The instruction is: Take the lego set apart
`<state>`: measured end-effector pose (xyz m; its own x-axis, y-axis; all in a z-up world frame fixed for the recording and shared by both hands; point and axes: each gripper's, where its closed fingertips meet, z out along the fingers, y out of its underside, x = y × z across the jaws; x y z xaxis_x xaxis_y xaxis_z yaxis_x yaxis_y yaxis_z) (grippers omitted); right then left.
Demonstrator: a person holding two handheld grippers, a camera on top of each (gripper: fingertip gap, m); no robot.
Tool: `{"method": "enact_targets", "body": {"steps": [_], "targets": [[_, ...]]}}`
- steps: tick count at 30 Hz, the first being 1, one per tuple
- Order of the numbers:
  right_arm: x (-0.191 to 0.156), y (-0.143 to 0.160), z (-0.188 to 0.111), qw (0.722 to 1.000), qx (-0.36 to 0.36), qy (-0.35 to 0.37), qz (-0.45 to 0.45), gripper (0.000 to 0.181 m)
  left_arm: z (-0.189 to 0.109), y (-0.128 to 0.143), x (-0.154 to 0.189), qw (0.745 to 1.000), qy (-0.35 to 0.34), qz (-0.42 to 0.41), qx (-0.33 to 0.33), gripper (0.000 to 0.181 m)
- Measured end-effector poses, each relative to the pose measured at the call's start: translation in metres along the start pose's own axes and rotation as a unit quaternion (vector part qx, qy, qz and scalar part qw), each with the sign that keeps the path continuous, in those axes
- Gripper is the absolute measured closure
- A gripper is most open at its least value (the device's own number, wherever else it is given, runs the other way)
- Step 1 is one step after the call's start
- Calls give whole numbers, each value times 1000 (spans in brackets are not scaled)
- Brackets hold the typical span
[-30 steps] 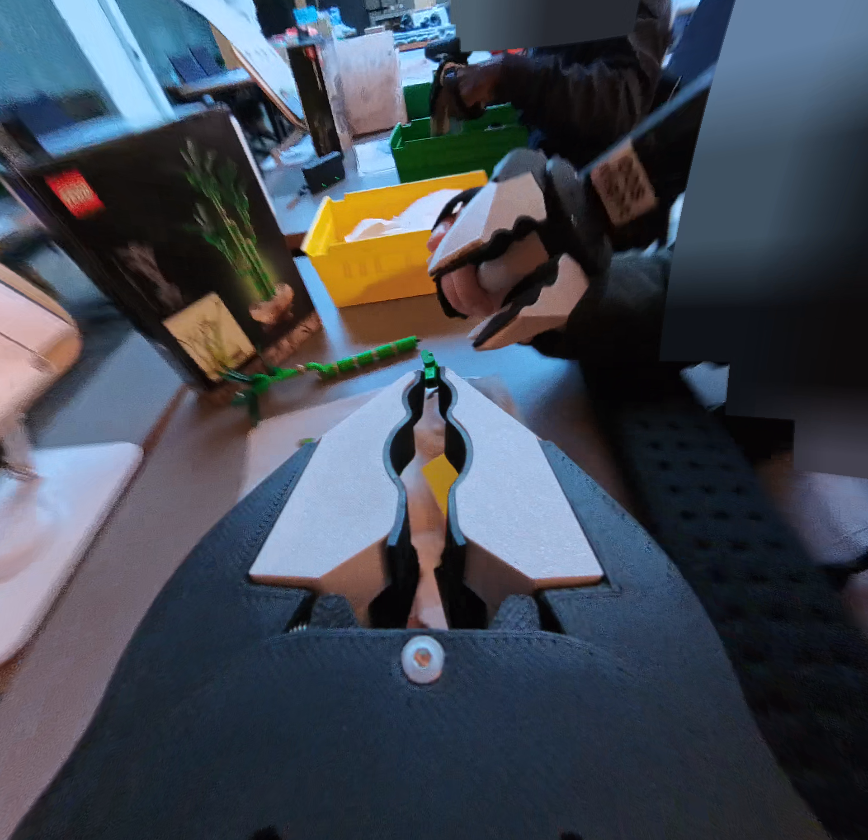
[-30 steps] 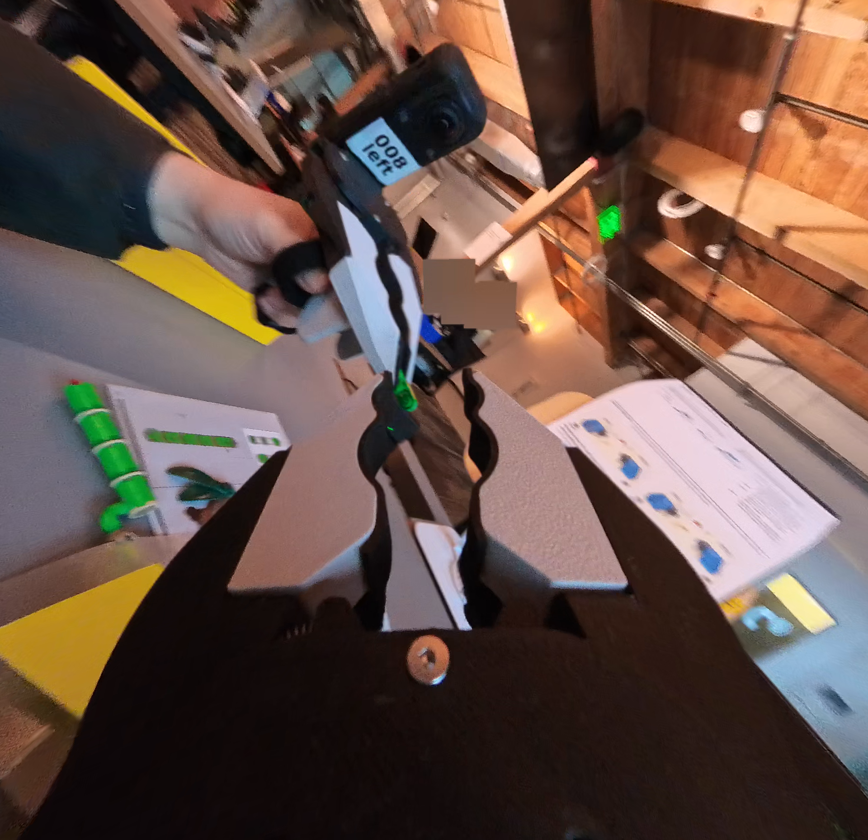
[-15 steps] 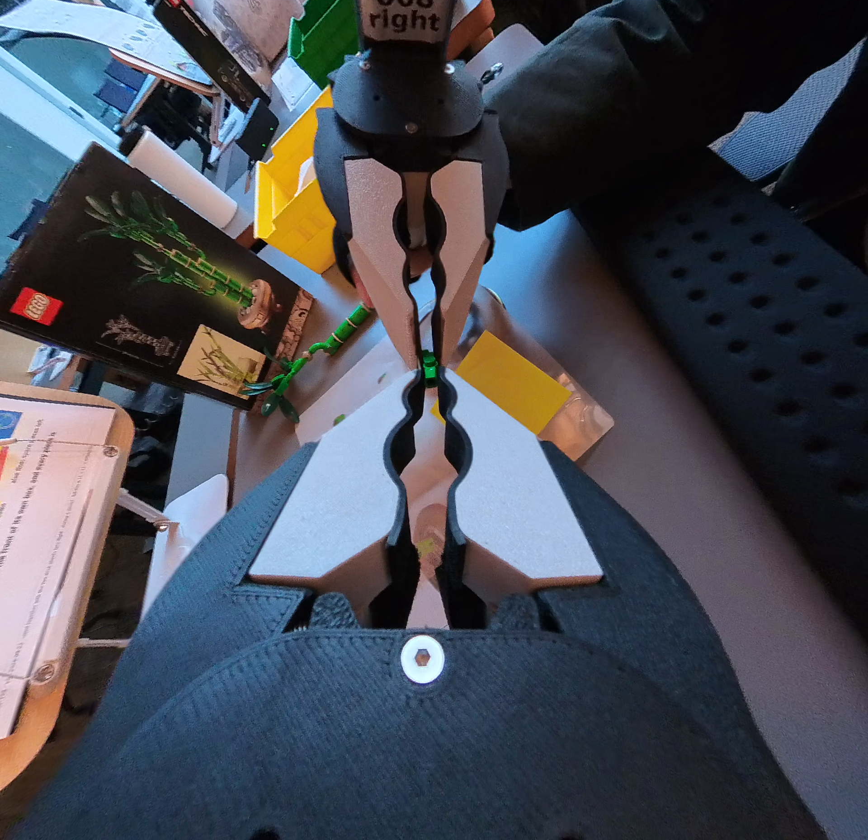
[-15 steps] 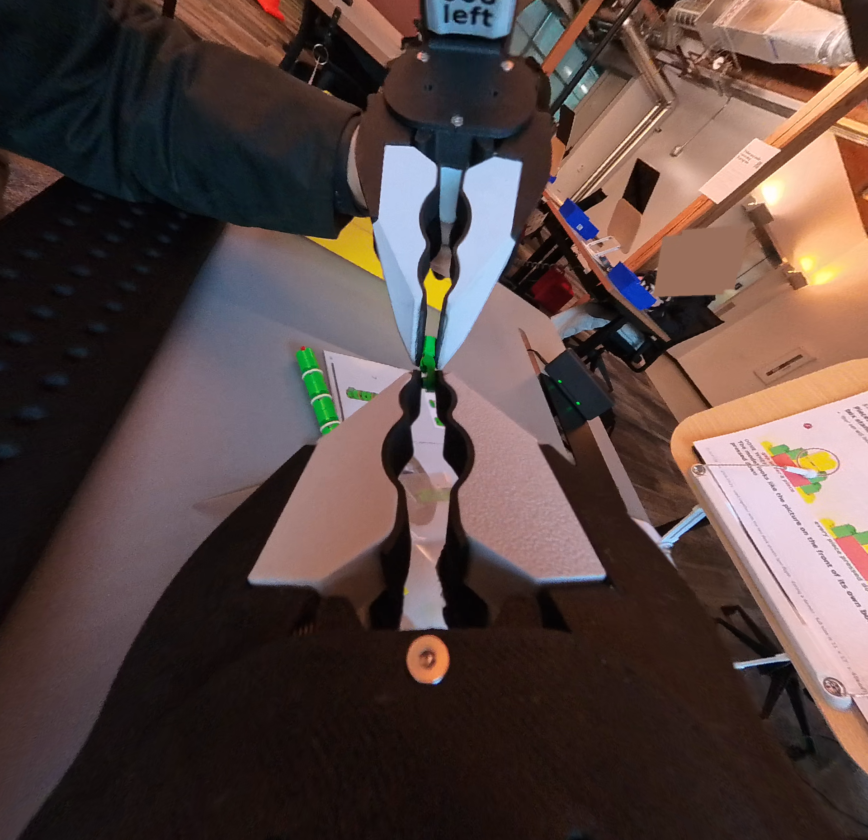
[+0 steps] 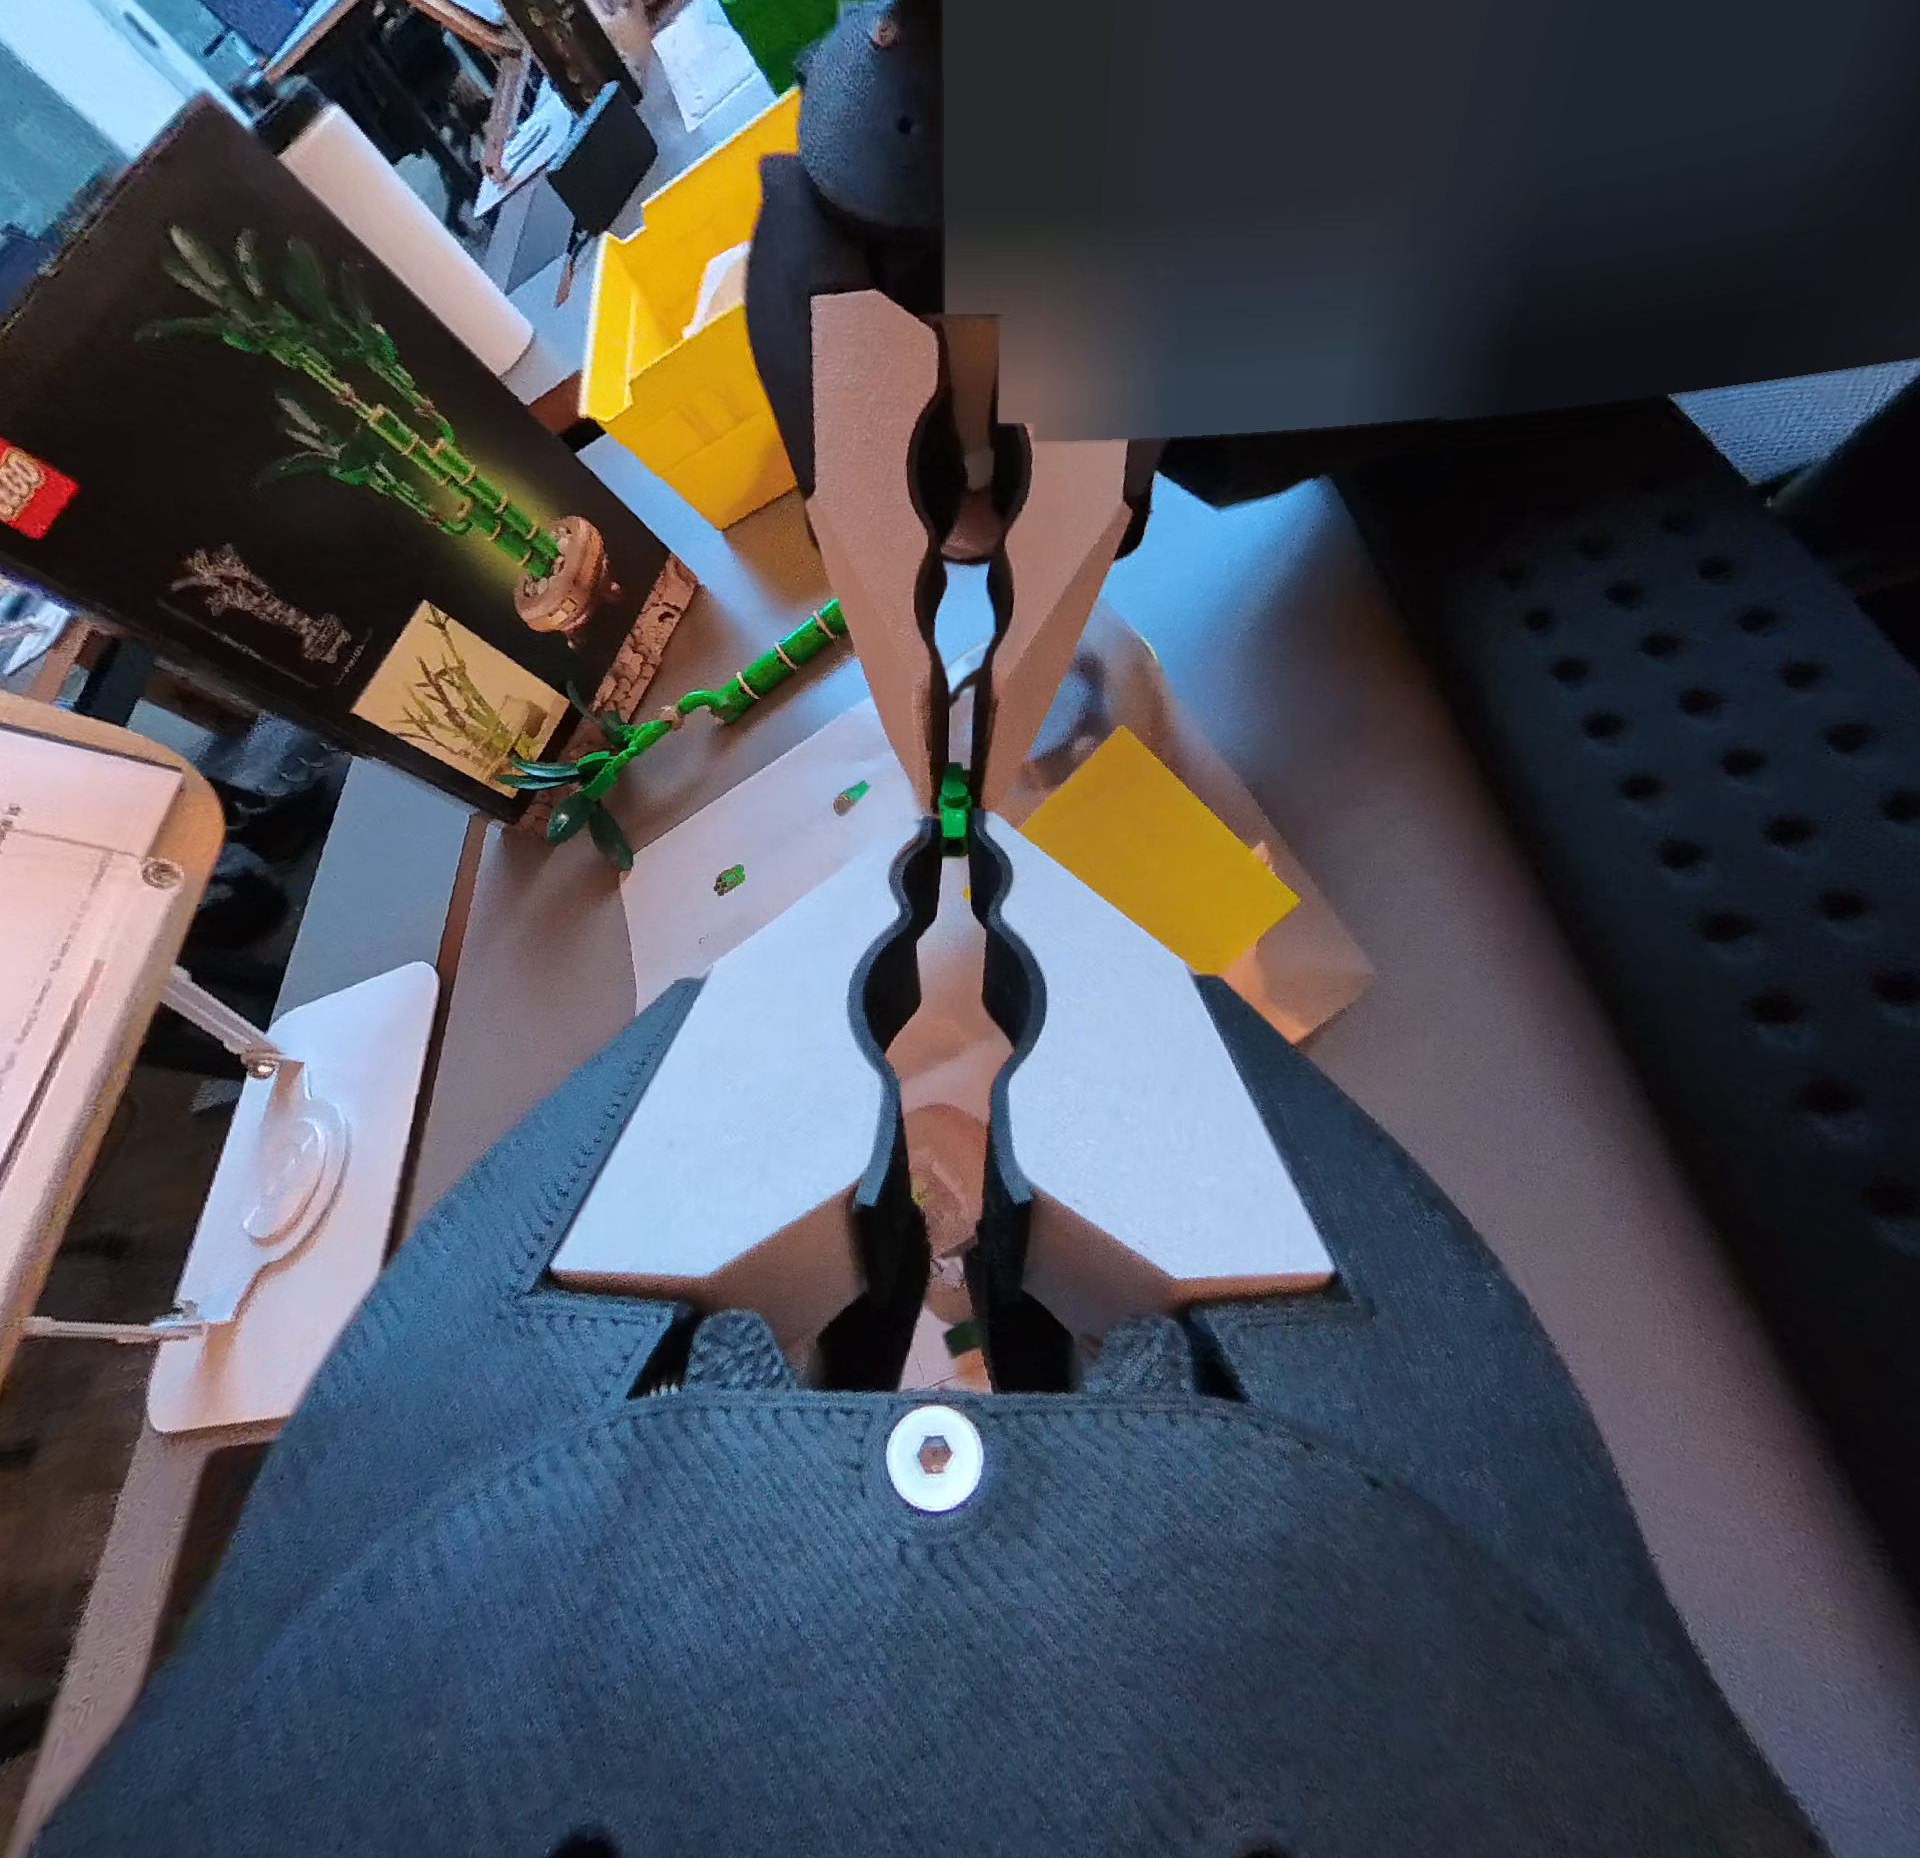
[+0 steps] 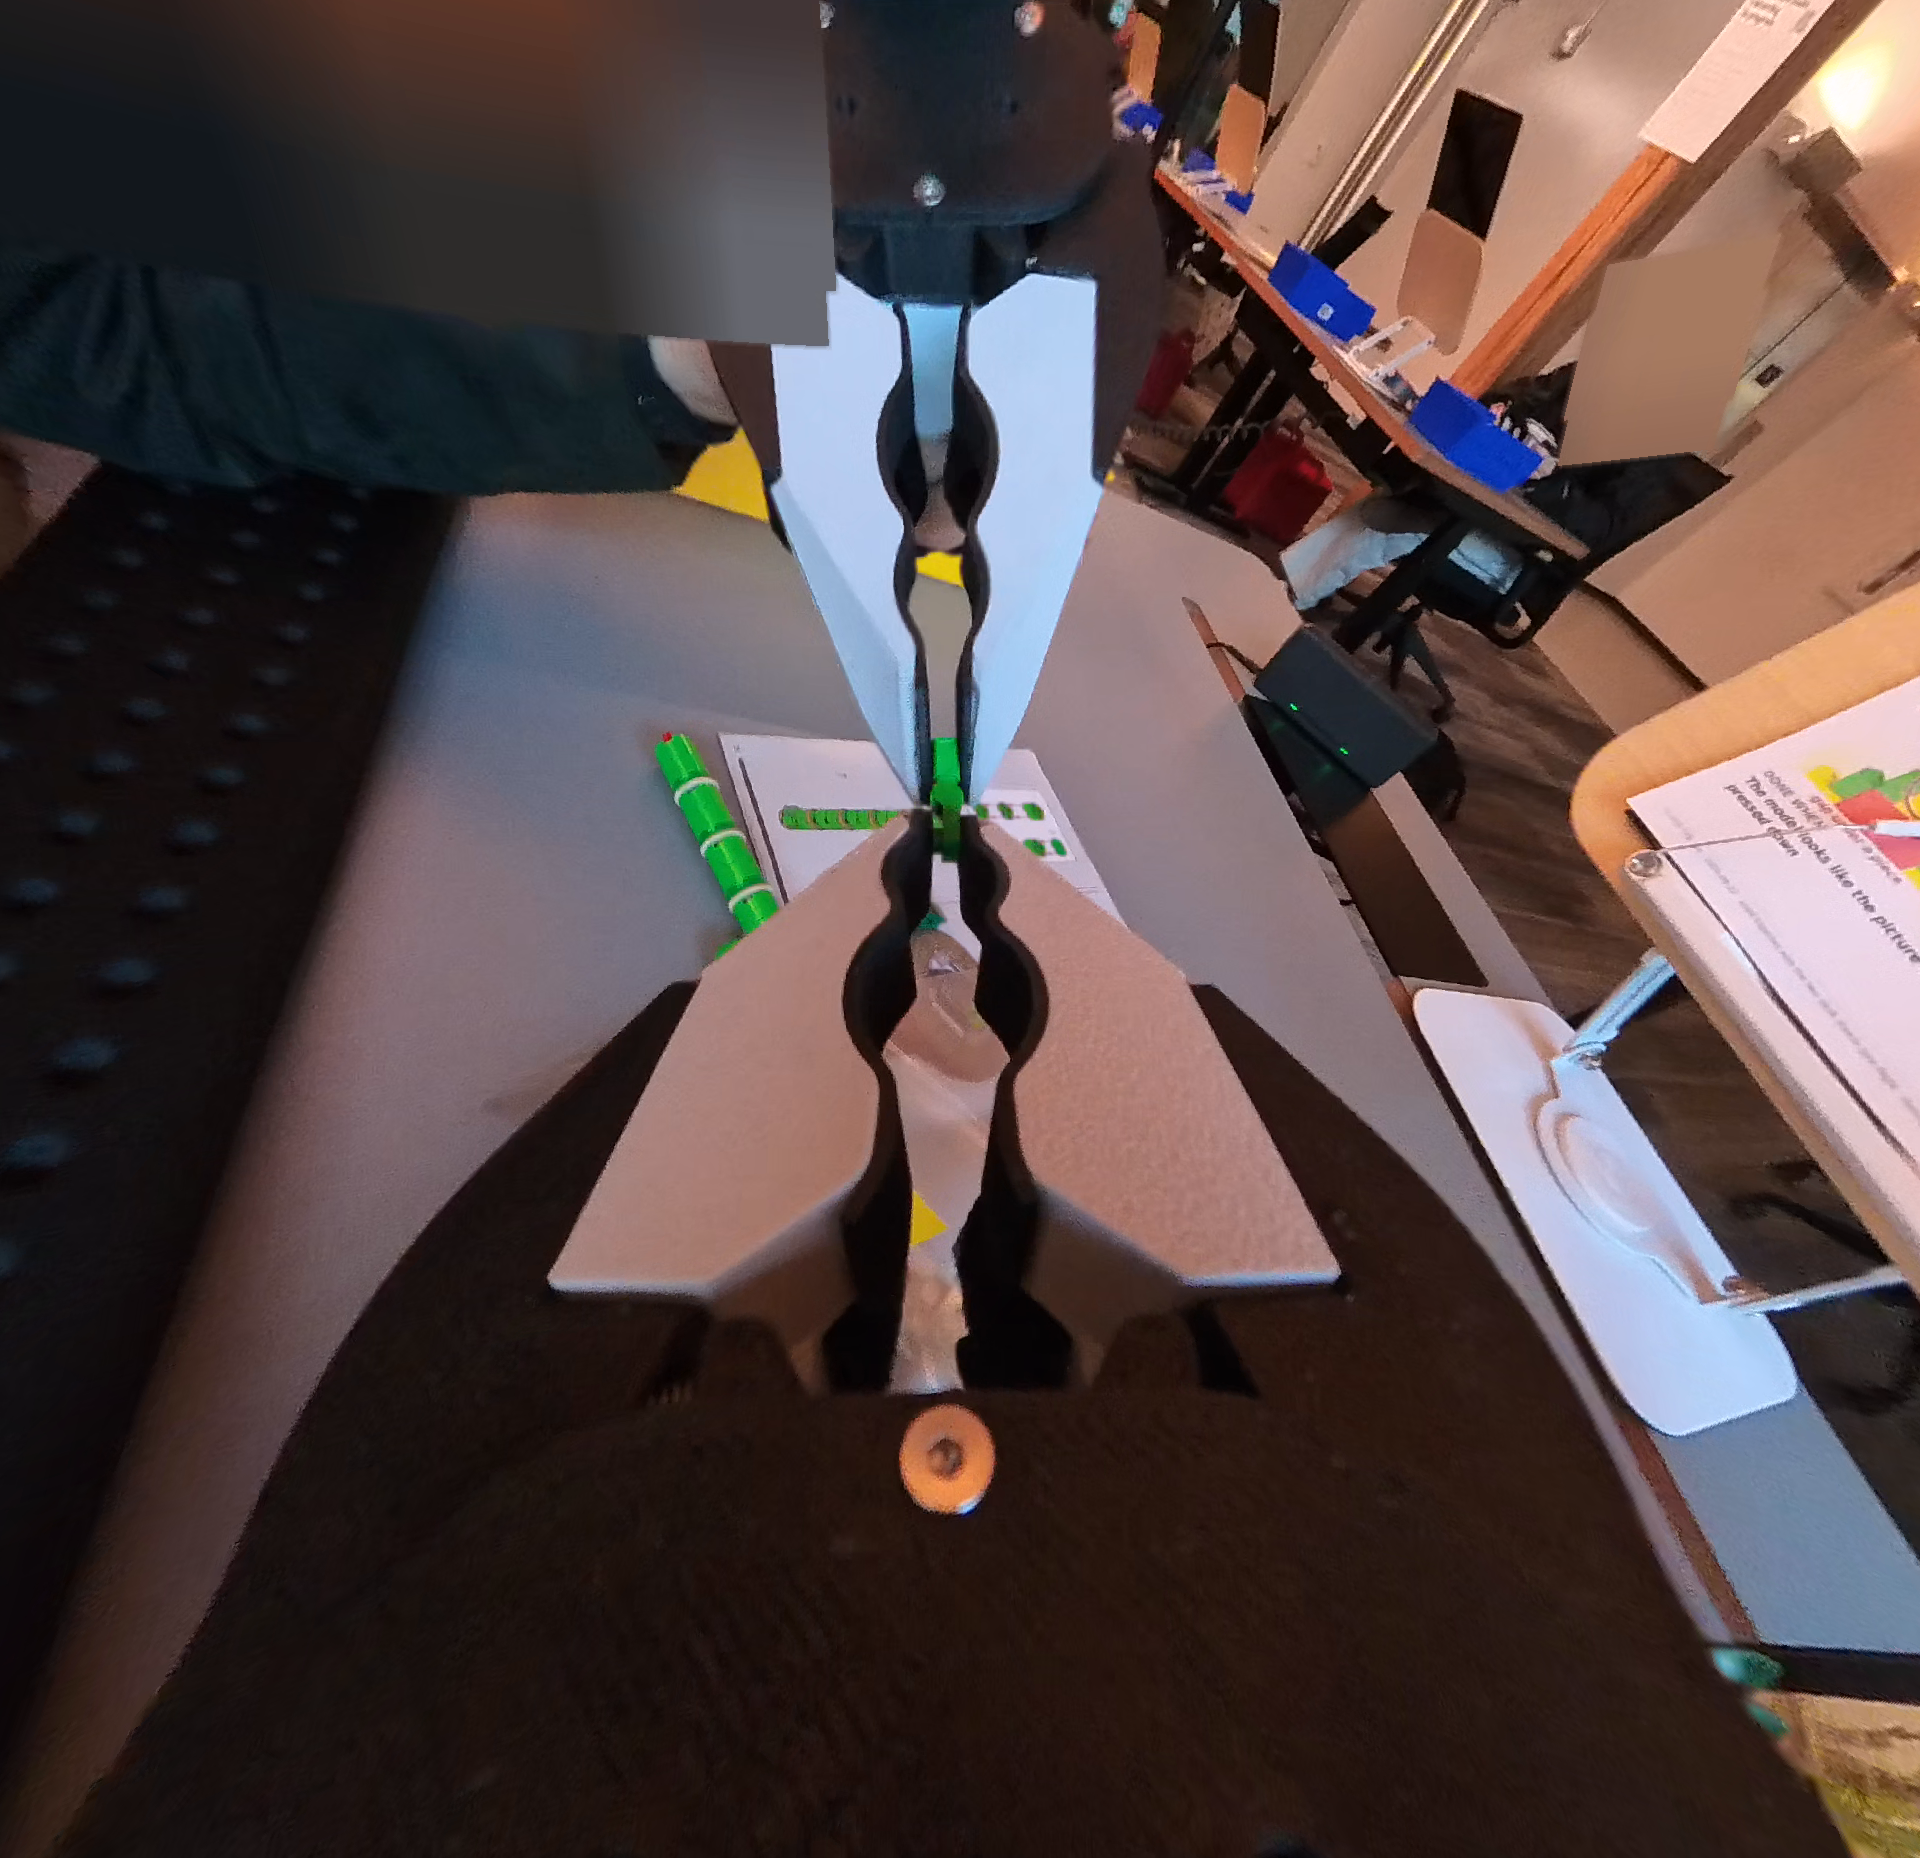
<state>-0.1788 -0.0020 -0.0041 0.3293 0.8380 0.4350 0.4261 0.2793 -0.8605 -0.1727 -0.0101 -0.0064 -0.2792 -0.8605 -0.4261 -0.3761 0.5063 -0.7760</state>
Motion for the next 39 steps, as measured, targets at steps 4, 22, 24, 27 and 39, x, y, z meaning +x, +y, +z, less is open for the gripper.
{"method": "enact_targets", "body": {"steps": [4, 22, 24, 27, 39], "targets": [[13, 14, -8, 999, -33, 19, 23, 177, -7, 4, -22, 998, -56, -19, -18, 177], [48, -19, -66, 963, 190, 13, 189, 178, -101, -63, -23, 974, -88, 43, 206, 179], [49, -18, -66, 962, 191, 12, 195, 178, -106, -64, -22, 972, -85, 47, 213, 179], [49, -14, -62, 963, 181, 10, 200, 178, -115, -52, -32, 976, -125, 55, 171, 178], [33, 11, -28, 975, 106, -12, 197, 178, -325, 263, -29, 699, -351, -522, -339, 178]]}}
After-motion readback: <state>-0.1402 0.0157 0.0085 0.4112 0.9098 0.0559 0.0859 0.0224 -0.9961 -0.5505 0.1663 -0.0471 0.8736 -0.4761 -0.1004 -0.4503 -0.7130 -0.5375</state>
